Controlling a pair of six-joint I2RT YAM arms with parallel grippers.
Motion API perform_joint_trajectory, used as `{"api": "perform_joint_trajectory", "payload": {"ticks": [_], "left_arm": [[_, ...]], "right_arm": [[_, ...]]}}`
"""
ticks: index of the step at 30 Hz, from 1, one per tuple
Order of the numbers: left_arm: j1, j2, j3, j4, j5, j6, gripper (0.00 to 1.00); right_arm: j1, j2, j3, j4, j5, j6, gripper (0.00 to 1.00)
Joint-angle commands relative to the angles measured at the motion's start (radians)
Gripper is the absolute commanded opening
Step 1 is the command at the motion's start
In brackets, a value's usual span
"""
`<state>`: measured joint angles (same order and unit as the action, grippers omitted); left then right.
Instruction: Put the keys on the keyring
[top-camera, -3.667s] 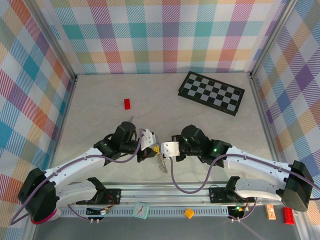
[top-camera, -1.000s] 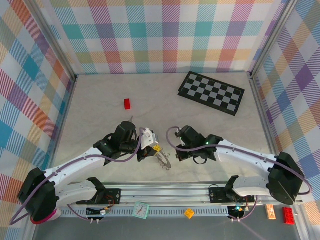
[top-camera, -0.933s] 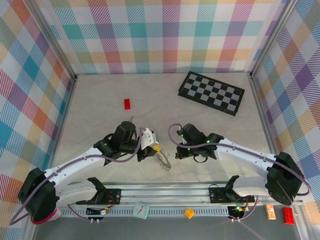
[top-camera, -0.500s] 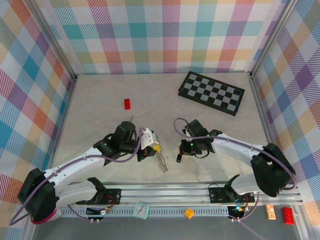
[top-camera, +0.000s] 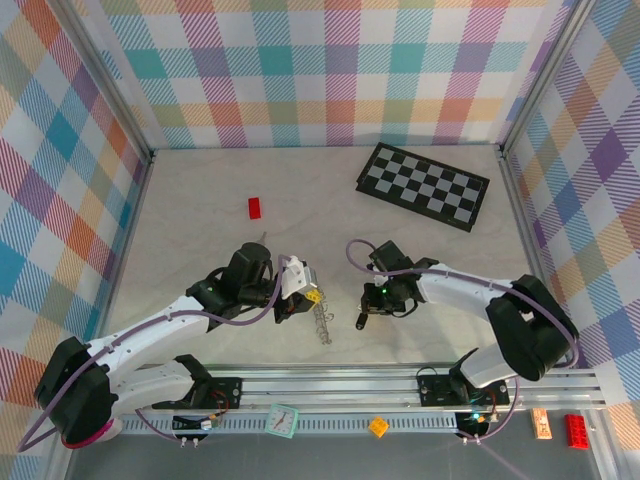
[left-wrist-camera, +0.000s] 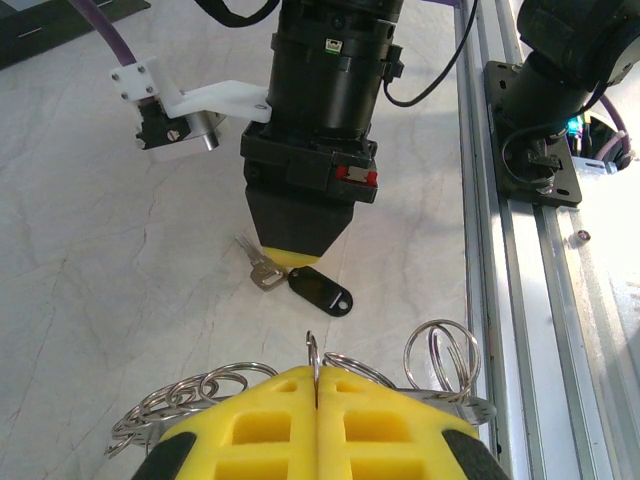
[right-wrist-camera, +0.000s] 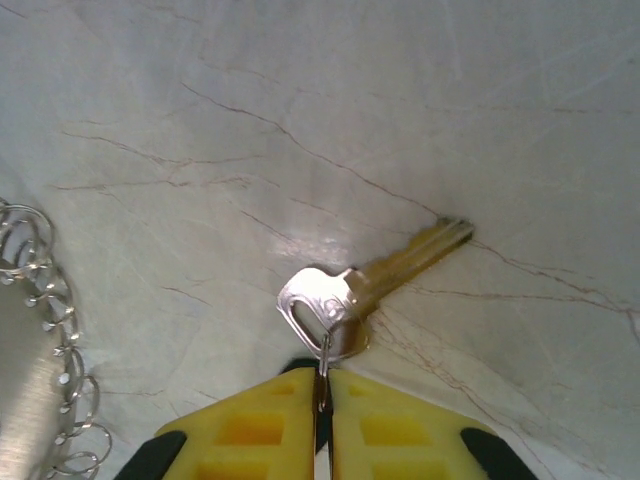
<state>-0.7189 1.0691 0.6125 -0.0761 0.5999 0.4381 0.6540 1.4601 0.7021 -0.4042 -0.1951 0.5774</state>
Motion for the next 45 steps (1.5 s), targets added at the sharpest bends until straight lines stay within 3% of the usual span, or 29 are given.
{"api": "perform_joint_trajectory", "payload": {"ticks": [1, 8, 18, 35, 45], "left_arm": [[-0.004, -0.021, 0.012, 0.023, 0.005, -0.001, 0.00], [-0.005, -0.019, 0.013, 0.024, 0.006, -0.001, 0.00], [-0.004, -0.020, 0.013, 0.020, 0.008, 0.000, 0.00], [-0.005, -0.019, 0.013, 0.020, 0.007, 0.001, 0.00], [-0.005, -0.017, 0.013, 0.018, 0.007, 0.001, 0.00]], "right_arm": [[-0.010, 0.019, 0.032, -0.045, -0.003, -0.031, 0.15], [-0.017, 0.044, 0.080, -0.099, 0.005, -0.090, 0.26], [-0.025, 0.118, 0.170, -0.203, 0.011, -0.179, 0.29], [-0.025, 0.196, 0.221, -0.235, -0.032, -0.231, 0.17], [-0.025, 0.199, 0.225, -0.241, -0.041, -0.237, 0.04]]}}
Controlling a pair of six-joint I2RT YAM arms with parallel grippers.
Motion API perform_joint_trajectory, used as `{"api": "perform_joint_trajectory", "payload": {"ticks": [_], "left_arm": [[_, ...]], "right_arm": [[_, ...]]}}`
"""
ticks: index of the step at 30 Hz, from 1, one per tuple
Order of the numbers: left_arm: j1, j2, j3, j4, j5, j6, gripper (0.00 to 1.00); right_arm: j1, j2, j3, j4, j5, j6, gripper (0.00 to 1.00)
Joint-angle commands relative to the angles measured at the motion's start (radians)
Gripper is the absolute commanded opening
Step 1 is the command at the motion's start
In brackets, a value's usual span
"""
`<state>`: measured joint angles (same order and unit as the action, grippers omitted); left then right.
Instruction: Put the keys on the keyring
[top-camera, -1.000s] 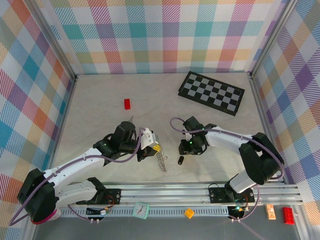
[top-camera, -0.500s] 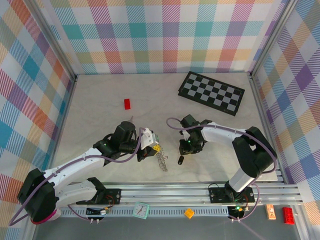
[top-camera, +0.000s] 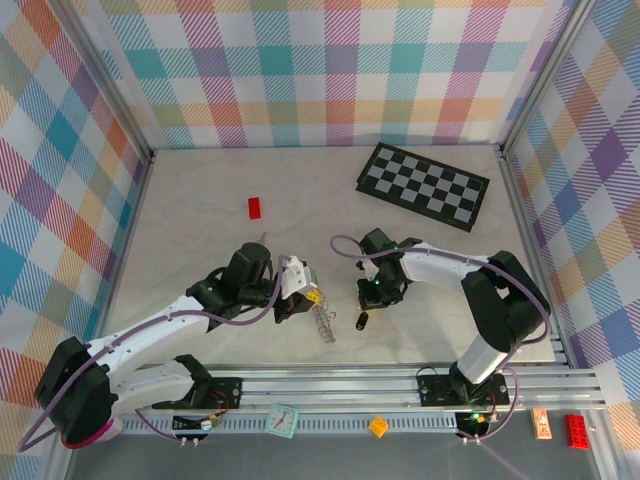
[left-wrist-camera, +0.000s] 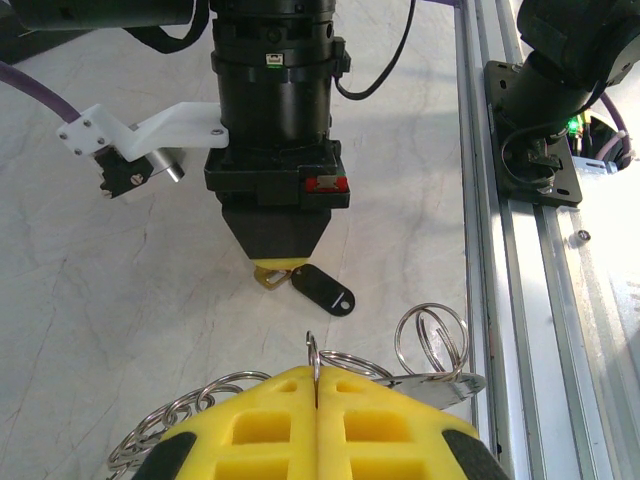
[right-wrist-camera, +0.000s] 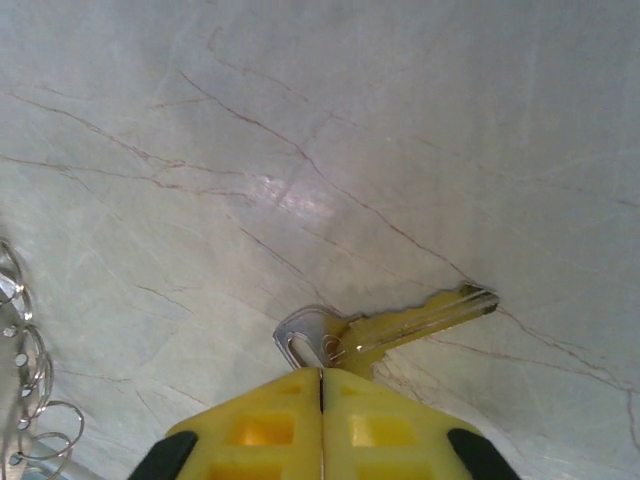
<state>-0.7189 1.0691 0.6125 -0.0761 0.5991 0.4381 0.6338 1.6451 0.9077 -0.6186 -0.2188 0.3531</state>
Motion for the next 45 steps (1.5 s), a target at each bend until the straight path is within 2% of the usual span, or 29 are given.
{"api": "perform_joint_trajectory", "payload": {"ticks": [1, 10, 13, 15, 27, 40, 45], "left_arm": [[-0.004, -0.016, 0.013, 0.018, 0.007, 0.001, 0.00], [-0.004, -0.017, 0.014, 0.018, 0.004, 0.001, 0.00], [-0.005, -0.014, 0.014, 0.019, 0.004, 0.000, 0.00], [-0.005, -0.014, 0.015, 0.019, 0.004, -0.001, 0.00], [-0.004, -0.011, 0.014, 0.022, 0.005, -0.001, 0.00], [-0.005, -0.012, 0.015, 0.021, 0.004, -0.001, 0.00], [-0.005, -0.012, 0.015, 0.021, 0.004, -0.001, 0.00]], "right_arm": [[-0.006, 0.015, 0.020, -0.030, -0.018, -0.014, 0.02], [-0.006, 0.003, 0.024, -0.053, -0.023, -0.039, 0.00], [-0.006, 0.016, 0.026, -0.057, -0.031, -0.045, 0.09], [-0.006, 0.018, 0.025, -0.055, -0.030, -0.047, 0.11], [-0.006, 0.034, 0.037, -0.064, -0.042, -0.057, 0.13], [-0.006, 0.039, 0.040, -0.077, -0.039, -0.065, 0.08], [-0.006, 0.039, 0.043, -0.078, -0.042, -0.067, 0.12]]}}
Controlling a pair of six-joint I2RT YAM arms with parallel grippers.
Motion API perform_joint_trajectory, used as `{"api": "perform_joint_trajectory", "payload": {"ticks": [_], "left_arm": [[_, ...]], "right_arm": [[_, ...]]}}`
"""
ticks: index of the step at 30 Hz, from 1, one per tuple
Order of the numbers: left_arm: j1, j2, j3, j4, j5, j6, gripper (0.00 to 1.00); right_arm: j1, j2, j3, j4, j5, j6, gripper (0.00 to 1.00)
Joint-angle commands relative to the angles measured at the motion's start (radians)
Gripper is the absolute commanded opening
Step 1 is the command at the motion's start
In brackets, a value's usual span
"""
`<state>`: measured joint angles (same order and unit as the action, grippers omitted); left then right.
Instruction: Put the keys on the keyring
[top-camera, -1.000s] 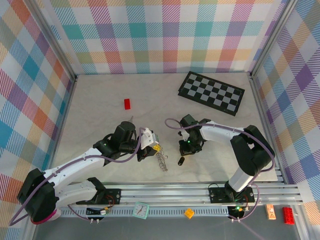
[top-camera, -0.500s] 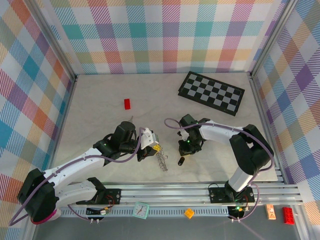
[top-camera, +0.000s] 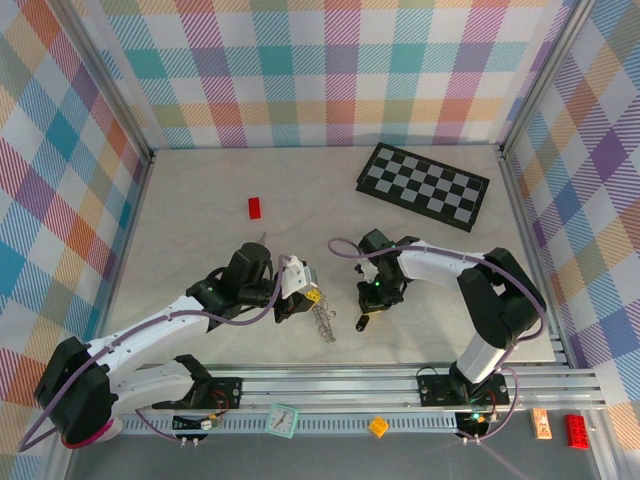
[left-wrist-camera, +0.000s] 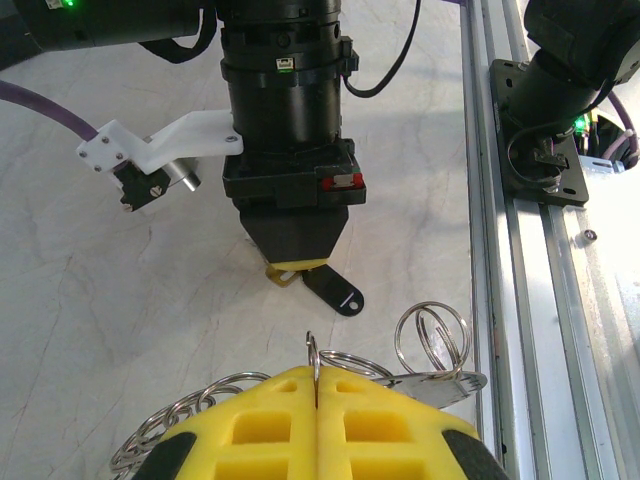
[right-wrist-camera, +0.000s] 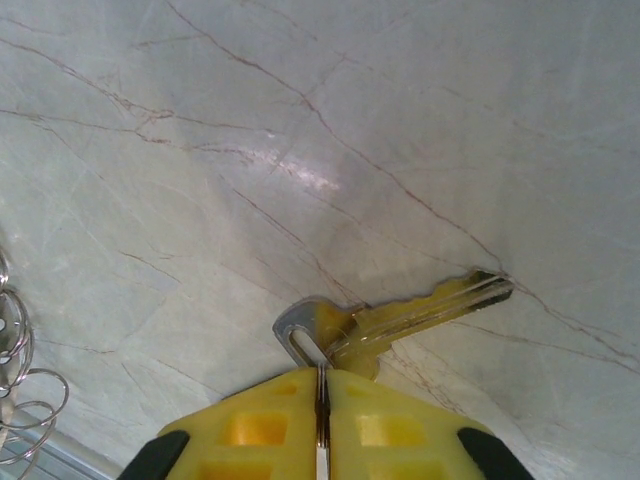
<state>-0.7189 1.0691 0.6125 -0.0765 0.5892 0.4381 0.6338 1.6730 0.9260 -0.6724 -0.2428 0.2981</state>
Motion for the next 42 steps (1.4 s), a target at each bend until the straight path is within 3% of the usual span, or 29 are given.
{"api": "perform_joint_trajectory", "payload": {"ticks": [1, 14, 20, 28, 37, 42], "left_arm": [[-0.004, -0.012, 0.014, 0.021, 0.014, -0.001, 0.00], [-0.005, -0.010, 0.015, 0.020, 0.015, -0.001, 0.00], [-0.005, -0.012, 0.015, 0.017, 0.014, -0.002, 0.00], [-0.005, -0.007, 0.009, 0.039, 0.013, -0.025, 0.00], [-0.004, -0.010, -0.014, 0.076, 0.017, -0.087, 0.00], [-0.005, -0.003, -0.014, 0.076, 0.032, -0.102, 0.00]], "right_arm": [[-0.006, 0.011, 0.025, -0.024, -0.017, -0.011, 0.13], [-0.006, -0.010, 0.037, -0.038, -0.015, -0.019, 0.01], [0.000, -0.137, 0.042, -0.031, -0.001, -0.072, 0.00], [0.035, -0.368, 0.004, 0.093, 0.018, -0.263, 0.00], [0.046, -0.542, -0.120, 0.356, -0.181, -0.482, 0.00], [0.090, -0.596, -0.149, 0.385, -0.183, -0.622, 0.00]]}}
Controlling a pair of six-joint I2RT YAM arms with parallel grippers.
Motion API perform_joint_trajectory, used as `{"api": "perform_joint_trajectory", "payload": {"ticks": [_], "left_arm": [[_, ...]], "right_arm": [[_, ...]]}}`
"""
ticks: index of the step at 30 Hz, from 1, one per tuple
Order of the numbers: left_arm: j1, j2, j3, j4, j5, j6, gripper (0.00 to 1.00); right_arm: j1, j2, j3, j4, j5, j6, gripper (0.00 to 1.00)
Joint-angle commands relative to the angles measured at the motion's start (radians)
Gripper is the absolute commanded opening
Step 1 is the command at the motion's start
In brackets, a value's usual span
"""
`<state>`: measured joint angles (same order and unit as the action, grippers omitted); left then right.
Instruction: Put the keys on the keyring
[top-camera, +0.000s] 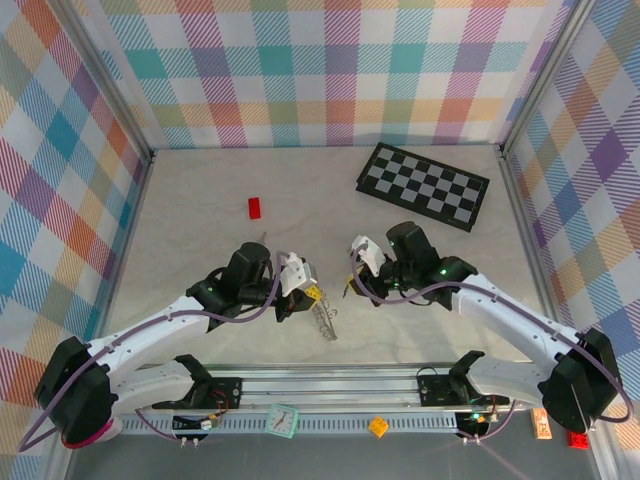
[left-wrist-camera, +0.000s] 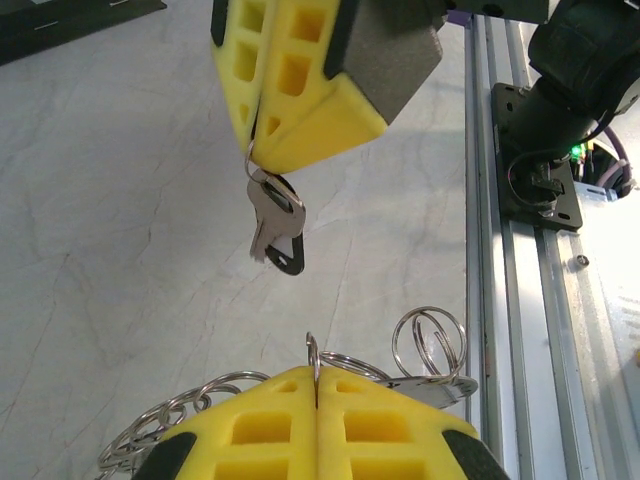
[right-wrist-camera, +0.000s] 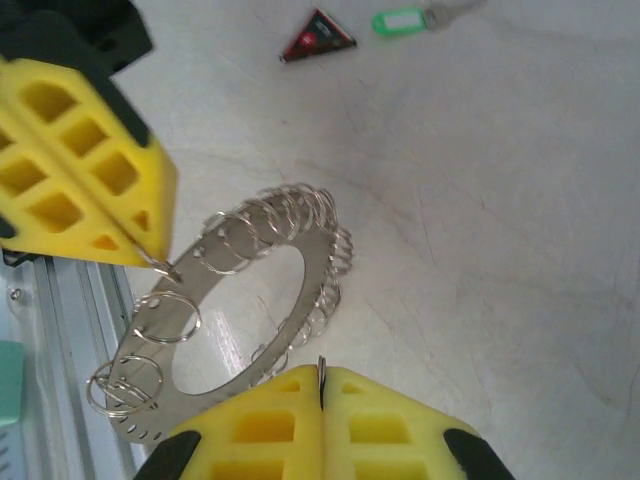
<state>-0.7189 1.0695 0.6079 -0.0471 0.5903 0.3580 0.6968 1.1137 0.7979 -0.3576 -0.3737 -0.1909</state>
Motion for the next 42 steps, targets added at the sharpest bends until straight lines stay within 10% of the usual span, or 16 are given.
{"api": "perform_joint_trajectory", "payload": {"ticks": [1, 20, 42], "left_arm": [[-0.004, -0.001, -0.008, 0.047, 0.034, -0.023, 0.00], [-0.004, 0.037, 0.006, 0.063, 0.087, -0.016, 0.00], [-0.003, 0.041, 0.007, 0.061, 0.081, -0.017, 0.00]], "right_arm": [[0.038, -0.048, -0.027, 0.078, -0.049, -0.163, 0.00], [0.161, 0.022, 0.006, 0.097, 0.032, -0.527, 0.00], [0.204, -0.006, -0.024, 0.160, 0.150, -0.575, 0.00]]}}
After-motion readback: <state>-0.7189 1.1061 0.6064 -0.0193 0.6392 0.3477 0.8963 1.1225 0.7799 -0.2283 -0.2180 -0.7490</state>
